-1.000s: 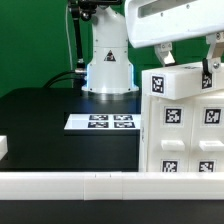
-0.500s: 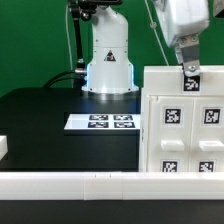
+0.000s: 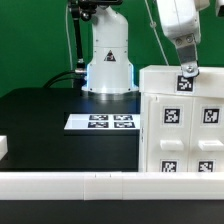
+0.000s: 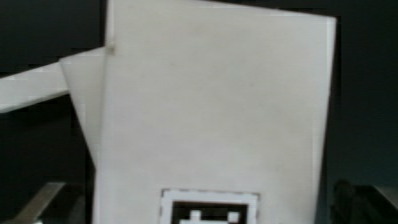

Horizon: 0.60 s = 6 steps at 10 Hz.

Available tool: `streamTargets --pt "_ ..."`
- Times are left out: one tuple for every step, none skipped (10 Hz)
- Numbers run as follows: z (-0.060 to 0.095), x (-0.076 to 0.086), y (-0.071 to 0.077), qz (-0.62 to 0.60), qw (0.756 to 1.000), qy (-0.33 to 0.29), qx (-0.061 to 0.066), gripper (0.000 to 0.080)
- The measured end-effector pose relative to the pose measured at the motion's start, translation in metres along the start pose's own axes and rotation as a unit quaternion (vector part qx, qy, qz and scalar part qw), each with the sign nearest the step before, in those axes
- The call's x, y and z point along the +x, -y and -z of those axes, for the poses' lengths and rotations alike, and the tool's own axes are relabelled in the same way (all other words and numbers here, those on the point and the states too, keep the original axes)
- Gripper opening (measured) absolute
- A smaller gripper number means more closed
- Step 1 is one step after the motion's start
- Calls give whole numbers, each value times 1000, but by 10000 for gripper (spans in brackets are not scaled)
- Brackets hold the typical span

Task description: Assemble cabinet

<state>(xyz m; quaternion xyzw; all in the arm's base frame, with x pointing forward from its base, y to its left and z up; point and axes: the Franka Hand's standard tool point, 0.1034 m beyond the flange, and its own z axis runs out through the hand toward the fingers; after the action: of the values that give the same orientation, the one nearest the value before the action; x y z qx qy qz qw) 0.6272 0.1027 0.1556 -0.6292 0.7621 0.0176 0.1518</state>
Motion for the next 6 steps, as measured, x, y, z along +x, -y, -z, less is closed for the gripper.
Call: streamTargets --pt "3 -2 -3 33 999 5 -25 647" --pt "10 -5 -1 81 996 11 -37 649" --pt "16 -10 1 144 988 21 -52 649" --pt "19 -15 0 197 978 28 -64 649" --pt "21 -19 1 249 965 35 -71 649" --pt "19 -17 3 277 958 34 -66 649"
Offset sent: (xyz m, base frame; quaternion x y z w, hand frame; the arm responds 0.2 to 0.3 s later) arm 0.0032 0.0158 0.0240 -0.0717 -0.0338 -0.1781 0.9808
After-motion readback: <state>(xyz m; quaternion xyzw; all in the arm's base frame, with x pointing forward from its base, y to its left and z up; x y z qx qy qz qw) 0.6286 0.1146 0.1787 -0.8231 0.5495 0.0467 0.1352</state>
